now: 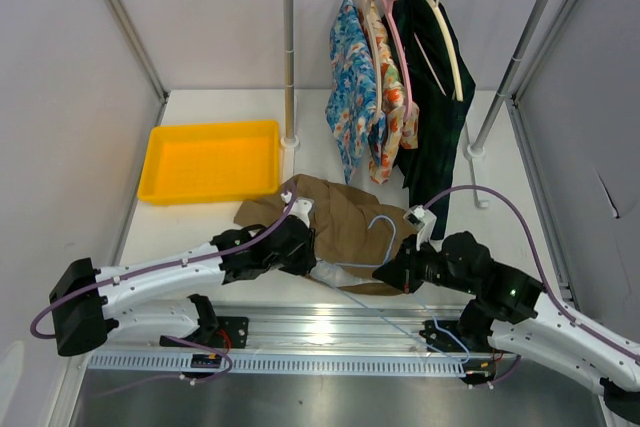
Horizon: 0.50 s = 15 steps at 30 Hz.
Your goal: Place the skirt on the hanger
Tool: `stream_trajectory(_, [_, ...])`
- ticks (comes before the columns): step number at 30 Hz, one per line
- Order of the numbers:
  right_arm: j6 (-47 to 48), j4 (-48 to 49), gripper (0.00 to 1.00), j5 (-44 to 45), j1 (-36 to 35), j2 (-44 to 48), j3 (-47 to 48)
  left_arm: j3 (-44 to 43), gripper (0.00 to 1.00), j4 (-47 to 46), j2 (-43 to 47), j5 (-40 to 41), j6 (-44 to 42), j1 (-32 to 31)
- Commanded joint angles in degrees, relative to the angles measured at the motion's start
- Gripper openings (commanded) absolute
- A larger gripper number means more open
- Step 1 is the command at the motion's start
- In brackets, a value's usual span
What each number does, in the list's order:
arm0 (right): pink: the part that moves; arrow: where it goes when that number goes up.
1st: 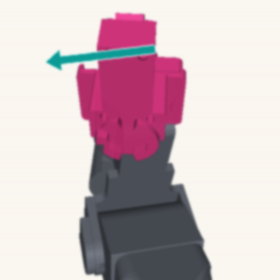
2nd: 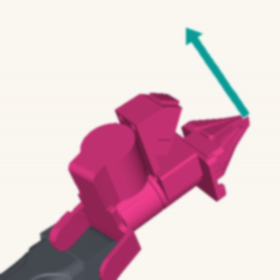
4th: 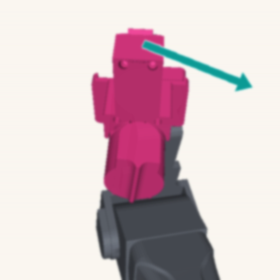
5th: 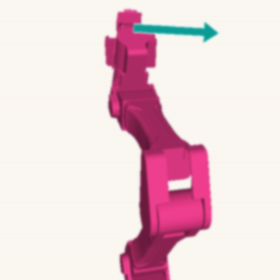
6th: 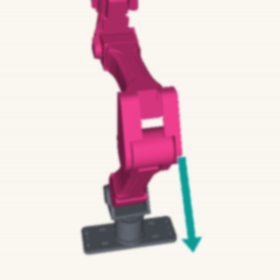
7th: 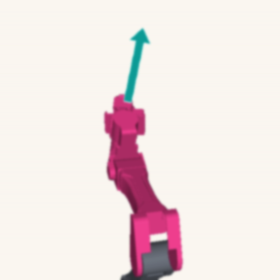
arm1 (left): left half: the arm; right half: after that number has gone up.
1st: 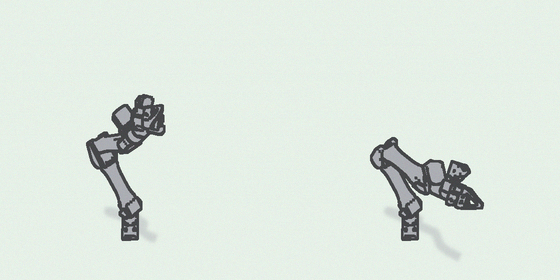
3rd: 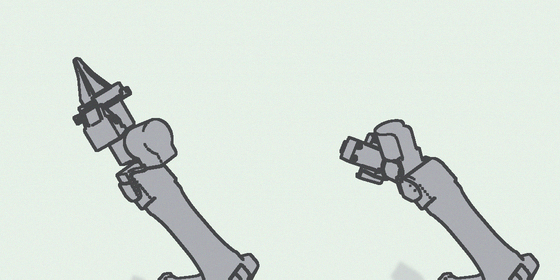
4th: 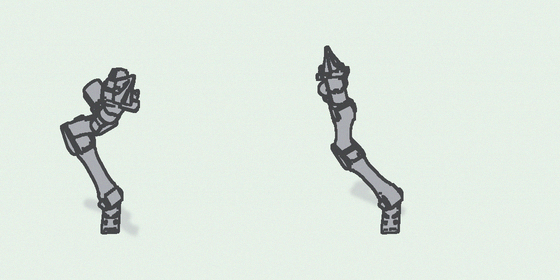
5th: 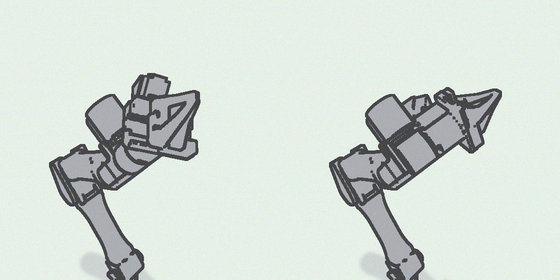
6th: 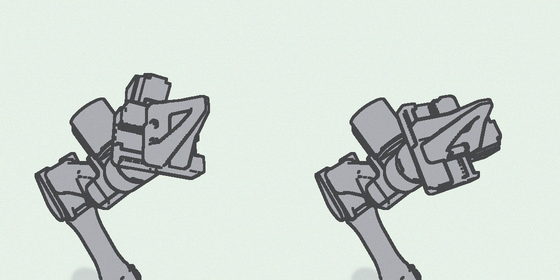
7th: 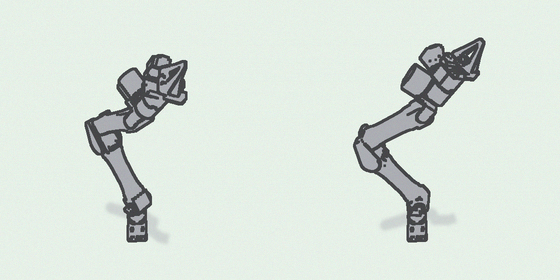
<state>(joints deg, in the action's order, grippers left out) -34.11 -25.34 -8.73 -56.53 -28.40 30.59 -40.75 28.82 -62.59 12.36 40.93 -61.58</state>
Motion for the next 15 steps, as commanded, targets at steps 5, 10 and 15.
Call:
stream_trajectory(5, [-0.7,5.0,0.00,4.0,-0.9,3.1,-0.8,-2.7,0.38,-1.0,0.4,1.6,-1.2,0.7])
stream_trajectory(10, [-0.8,5.0,0.00,3.8,-0.8,3.1,-1.1,-2.2,0.36,-0.8,1.2,2.0,-1.1,1.1])
stream_trajectory(15, [-1.3,5.2,0.00,3.1,-0.9,3.6,-1.8,-2.3,0.31,-0.1,2.3,3.5,-1.3,1.2])
